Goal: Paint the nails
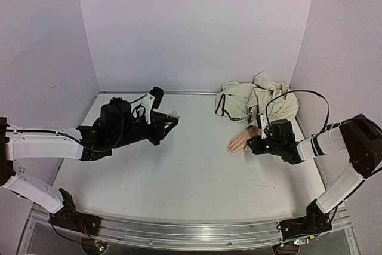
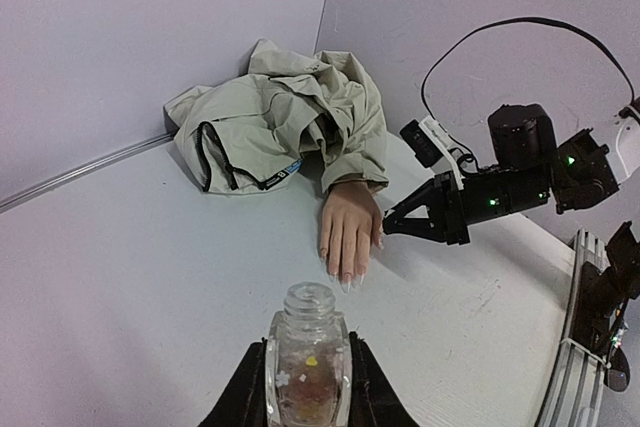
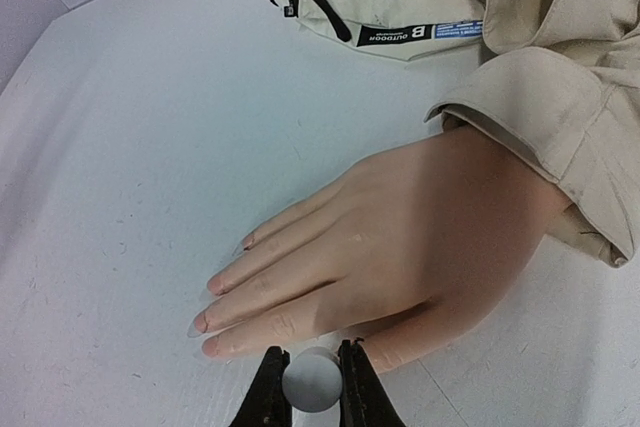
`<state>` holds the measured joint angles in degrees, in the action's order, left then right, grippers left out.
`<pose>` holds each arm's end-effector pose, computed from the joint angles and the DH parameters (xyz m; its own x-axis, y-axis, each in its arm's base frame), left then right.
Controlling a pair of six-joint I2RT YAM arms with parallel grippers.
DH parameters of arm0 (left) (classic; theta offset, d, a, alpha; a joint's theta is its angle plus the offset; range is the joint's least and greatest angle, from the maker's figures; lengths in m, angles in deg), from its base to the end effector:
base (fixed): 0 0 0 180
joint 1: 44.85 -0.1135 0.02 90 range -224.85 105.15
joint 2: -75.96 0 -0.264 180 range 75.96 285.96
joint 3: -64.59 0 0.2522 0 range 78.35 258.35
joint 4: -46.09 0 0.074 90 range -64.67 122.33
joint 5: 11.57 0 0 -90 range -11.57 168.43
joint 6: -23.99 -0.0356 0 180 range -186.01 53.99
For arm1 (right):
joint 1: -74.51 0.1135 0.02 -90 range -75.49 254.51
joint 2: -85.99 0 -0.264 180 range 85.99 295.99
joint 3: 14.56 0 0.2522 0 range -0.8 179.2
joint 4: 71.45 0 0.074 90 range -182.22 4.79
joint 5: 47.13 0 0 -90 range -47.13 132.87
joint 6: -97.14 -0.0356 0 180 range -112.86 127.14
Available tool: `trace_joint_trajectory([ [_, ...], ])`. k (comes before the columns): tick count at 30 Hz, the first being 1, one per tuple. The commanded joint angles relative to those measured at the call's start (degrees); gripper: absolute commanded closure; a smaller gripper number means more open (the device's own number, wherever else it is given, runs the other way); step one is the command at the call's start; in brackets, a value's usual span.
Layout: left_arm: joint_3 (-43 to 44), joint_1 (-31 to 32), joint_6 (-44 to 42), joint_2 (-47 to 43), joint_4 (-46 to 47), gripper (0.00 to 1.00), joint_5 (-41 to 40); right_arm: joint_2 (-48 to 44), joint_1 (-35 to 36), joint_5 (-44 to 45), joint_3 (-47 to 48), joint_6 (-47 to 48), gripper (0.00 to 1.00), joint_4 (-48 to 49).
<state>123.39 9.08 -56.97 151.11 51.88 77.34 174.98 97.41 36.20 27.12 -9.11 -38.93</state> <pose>0.1784 -0.2438 0.2776 -0.2318 0.0514 -0.9714 0.7703 0.6196 -0.1510 0.2675 0.1175 0.1642 -0.3629 0.1484 -0.9199 -0.4046 0.8642 0.2990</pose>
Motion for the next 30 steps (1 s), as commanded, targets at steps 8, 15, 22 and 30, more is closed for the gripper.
trace_joint_trajectory([
  [8,1.5,-0.2,0.6,-2.6,3.8,1.00,0.3,0.1,1.3,0.1,2.1,1.0,1.00,0.2],
  [15,1.3,-0.3,0.7,-2.9,3.8,1.00,0.2,0.0,1.7,0.2,2.0,1.1,1.00,0.1],
  [22,1.3,-0.3,0.8,-2.9,3.8,1.00,0.2,0.0,2.0,0.1,2.1,1.3,1.00,-0.2],
  [30,1.2,-0.3,0.7,-2.9,3.8,1.00,0.3,-4.2,2.2,-0.6,-0.9,0.8,1.00,0.9],
])
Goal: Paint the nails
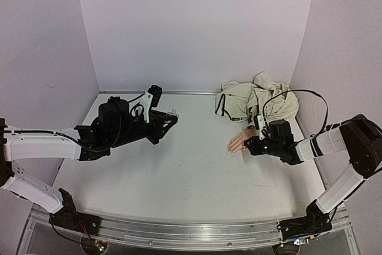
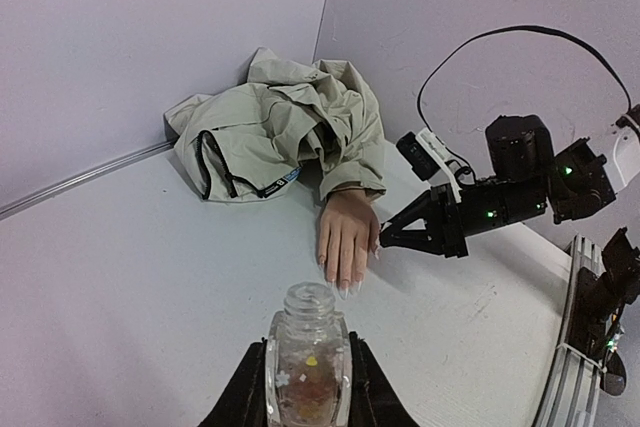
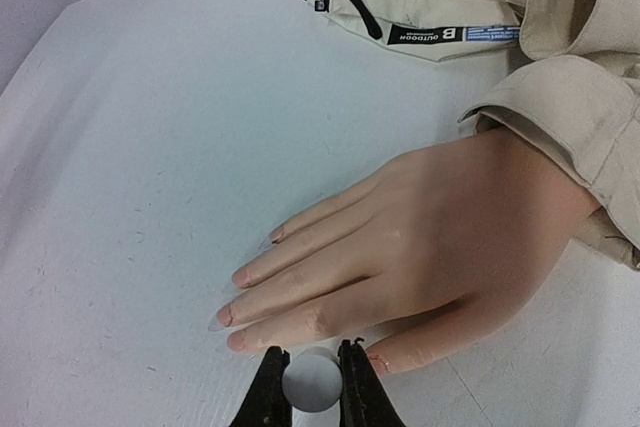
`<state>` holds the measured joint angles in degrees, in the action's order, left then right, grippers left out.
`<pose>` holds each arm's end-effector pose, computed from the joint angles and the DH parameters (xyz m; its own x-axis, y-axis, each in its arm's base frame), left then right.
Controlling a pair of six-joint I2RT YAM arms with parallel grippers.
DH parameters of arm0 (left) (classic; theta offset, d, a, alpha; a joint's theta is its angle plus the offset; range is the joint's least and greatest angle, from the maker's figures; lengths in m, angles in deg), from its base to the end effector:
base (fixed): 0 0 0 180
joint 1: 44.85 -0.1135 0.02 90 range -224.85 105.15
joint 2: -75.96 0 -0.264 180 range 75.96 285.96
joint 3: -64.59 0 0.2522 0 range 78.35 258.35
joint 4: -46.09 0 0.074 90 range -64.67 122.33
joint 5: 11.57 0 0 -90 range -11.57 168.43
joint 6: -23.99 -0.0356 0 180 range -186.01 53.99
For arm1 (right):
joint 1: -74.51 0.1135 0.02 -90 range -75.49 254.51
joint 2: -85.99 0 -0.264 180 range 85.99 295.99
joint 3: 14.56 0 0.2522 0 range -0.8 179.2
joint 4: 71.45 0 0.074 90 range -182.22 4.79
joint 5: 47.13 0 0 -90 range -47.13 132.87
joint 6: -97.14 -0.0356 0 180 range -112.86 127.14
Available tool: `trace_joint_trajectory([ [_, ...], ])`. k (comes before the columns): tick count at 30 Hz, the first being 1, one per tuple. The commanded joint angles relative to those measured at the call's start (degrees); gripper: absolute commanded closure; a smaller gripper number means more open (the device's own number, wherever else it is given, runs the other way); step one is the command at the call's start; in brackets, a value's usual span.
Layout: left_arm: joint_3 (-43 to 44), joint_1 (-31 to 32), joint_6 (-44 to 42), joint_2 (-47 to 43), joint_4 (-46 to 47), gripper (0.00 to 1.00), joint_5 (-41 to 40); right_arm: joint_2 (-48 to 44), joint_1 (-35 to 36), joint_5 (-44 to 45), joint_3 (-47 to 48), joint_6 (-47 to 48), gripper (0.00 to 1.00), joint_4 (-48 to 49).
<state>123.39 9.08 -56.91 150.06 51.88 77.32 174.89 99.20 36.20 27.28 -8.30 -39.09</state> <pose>0.1766 -0.2413 0.2827 -0.2221 0.0363 -0.9743 0.7715 0.6176 -0.1528 0.2640 0.1259 0.1651 -0.3599 0.1256 -0.9245 -0.4369 0.8528 0.2859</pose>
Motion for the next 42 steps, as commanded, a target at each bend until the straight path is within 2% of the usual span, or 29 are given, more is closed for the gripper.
trace_joint_trajectory([
  [1,1.3,-0.3,0.6,-1.9,3.8,1.00,0.3,-6.0,0.4,-0.4,-2.0,-0.3,1.00,1.1],
  [7,1.3,-0.3,0.5,-1.5,3.7,1.00,0.3,-15.0,0.5,2.3,-5.3,-2.4,1.00,0.2],
  [14,2.5,-0.3,0.6,-0.7,3.7,1.00,0.9,-9.2,0.5,11.2,-0.6,-4.0,1.00,-3.9],
  [31,2.6,-0.3,0.0,-0.9,3.6,1.00,0.5,-4.8,0.5,5.4,-0.8,-1.0,1.00,-0.5],
  [42,2.2,-0.3,0.1,-1.4,3.5,1.00,0.4,-3.4,0.5,5.3,0.2,-0.6,1.00,-0.5],
])
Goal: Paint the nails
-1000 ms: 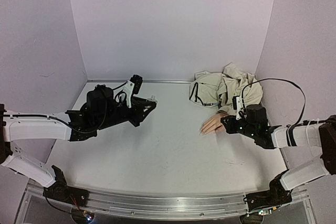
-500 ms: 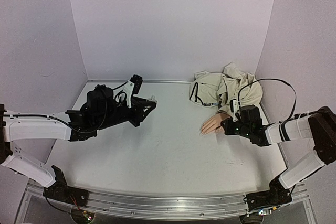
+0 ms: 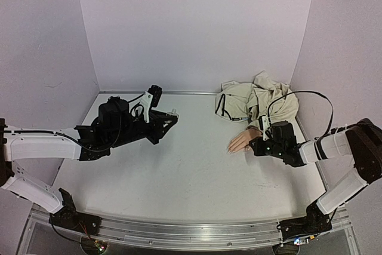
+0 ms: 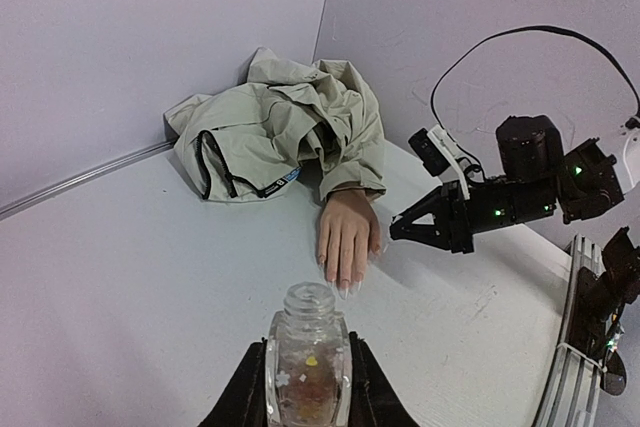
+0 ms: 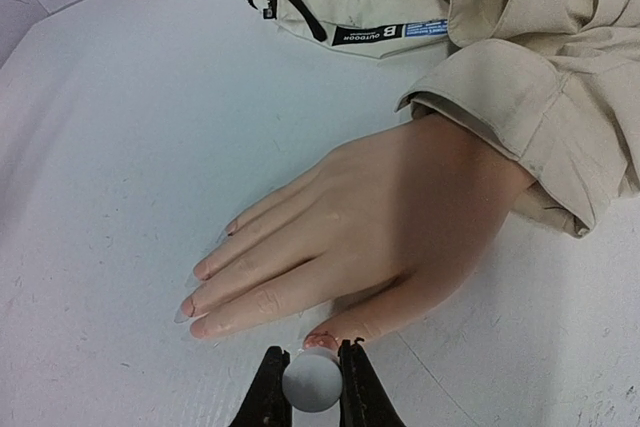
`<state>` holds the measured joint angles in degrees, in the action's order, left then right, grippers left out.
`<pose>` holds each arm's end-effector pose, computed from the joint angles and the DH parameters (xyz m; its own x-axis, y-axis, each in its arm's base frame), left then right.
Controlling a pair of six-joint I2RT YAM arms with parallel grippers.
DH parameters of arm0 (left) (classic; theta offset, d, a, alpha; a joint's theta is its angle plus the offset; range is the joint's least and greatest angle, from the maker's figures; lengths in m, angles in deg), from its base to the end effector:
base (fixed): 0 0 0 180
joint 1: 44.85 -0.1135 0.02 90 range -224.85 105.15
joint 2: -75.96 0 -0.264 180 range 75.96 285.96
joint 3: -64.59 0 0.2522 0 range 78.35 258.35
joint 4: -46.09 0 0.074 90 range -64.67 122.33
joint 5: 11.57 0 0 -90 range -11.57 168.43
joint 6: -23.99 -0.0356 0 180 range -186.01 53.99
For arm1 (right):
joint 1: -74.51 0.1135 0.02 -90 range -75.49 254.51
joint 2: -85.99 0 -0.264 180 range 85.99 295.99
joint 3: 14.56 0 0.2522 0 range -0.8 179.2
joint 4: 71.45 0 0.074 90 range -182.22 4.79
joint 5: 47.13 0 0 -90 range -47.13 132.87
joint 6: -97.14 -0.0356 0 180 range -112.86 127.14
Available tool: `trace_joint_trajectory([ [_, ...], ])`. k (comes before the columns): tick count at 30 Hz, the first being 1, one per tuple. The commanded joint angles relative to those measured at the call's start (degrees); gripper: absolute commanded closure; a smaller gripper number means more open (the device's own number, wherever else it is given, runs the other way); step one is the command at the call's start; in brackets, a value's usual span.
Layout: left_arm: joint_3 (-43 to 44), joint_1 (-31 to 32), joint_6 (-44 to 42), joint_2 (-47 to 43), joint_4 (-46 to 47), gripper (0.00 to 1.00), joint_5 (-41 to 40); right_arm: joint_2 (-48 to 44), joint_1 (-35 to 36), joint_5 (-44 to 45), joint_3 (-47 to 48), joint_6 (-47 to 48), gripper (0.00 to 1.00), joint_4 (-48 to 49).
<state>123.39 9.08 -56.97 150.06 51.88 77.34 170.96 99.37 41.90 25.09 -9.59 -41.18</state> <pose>0.1766 -0.2413 0.2827 -0.2213 0.0370 -0.9745 0.7719 0.6173 -0.1519 0.2538 0.1183 0.1687 -0.3509 0.1546 -0.9236 -0.3489 0.8936 0.2822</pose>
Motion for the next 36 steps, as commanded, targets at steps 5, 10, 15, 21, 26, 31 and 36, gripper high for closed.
trace_joint_trajectory([
  [5,2.0,-0.3,0.3,-1.5,3.5,1.00,0.4,1.4,0.3,0.1,2.8,0.6,1.00,1.9],
  [10,1.8,-0.3,0.2,-1.7,3.5,1.00,0.3,2.0,0.3,0.2,3.2,0.6,1.00,2.5],
  [15,1.7,-0.3,0.2,-1.8,3.5,1.00,0.2,2.2,0.3,0.7,3.2,0.2,1.00,2.3],
  [21,1.4,-0.3,0.1,-2.3,3.5,1.00,0.0,2.0,0.3,1.0,3.2,0.0,1.00,1.8],
  [26,1.4,-0.3,0.2,-2.2,3.5,1.00,-0.1,2.5,0.3,1.0,3.5,0.1,1.00,1.9],
  [31,1.4,-0.3,0.1,-2.2,3.5,1.00,0.0,2.6,0.3,0.5,3.5,0.4,1.00,1.9],
  [36,1.1,-0.3,0.3,-2.6,3.5,1.00,-0.1,2.6,0.3,-0.3,3.5,0.5,1.00,1.9],
])
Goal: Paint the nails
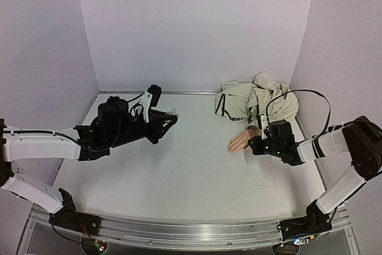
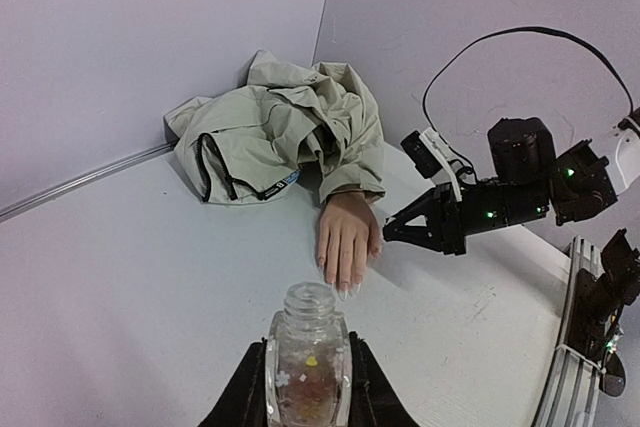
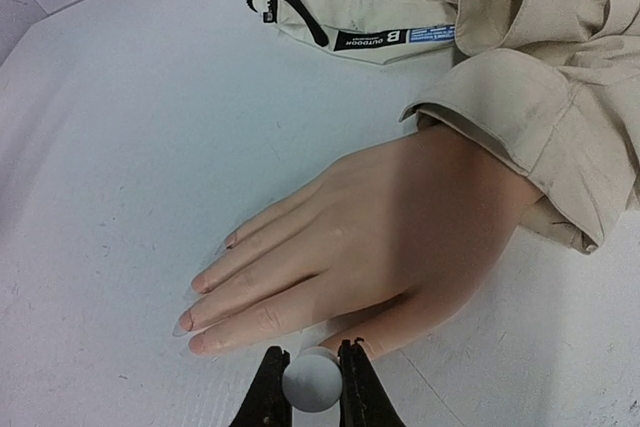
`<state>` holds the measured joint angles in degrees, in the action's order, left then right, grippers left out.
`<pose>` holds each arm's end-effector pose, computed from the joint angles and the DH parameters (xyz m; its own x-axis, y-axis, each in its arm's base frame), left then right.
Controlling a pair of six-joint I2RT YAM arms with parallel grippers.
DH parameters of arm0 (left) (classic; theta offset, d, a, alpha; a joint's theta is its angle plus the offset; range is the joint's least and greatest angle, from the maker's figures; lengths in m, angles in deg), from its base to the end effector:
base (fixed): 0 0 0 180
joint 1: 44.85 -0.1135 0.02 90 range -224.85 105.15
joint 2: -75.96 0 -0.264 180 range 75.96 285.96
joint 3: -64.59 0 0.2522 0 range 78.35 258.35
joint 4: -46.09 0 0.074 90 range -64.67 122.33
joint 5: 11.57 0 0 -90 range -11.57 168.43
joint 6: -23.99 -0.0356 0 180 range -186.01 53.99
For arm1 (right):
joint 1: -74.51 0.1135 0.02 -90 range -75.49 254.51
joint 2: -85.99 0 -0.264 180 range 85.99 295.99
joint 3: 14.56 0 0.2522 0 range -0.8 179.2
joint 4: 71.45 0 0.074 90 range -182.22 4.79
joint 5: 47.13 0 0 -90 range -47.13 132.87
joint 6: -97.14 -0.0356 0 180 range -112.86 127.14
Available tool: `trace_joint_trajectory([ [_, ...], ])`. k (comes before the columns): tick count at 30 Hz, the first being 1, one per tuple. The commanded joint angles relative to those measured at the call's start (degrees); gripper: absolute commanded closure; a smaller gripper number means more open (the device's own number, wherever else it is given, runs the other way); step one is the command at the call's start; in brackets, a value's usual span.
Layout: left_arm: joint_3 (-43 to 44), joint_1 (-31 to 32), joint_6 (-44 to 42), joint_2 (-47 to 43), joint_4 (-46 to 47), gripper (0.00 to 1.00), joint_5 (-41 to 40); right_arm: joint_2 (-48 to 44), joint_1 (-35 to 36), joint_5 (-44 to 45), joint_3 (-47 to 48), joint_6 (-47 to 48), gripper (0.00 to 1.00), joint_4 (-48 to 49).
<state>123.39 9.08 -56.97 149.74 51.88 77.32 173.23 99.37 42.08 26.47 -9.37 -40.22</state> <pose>0.1761 -0.2405 0.2843 -0.2181 0.0326 -0.9754 0.7722 0.6169 -0.1521 0.2608 0.1214 0.1668 -0.3478 0.1520 -0.9252 -0.3480 0.8954 0.2779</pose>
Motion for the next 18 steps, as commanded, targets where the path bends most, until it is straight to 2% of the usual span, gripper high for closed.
trace_joint_trajectory([
  [1,1.1,-0.3,0.3,-2.3,3.5,1.00,0.0,0.4,0.4,-0.6,2.2,0.4,1.00,0.9],
  [18,0.7,-0.3,0.3,-3.0,3.4,1.00,-0.1,0.3,1.4,-1.3,2.1,0.8,1.00,0.4],
])
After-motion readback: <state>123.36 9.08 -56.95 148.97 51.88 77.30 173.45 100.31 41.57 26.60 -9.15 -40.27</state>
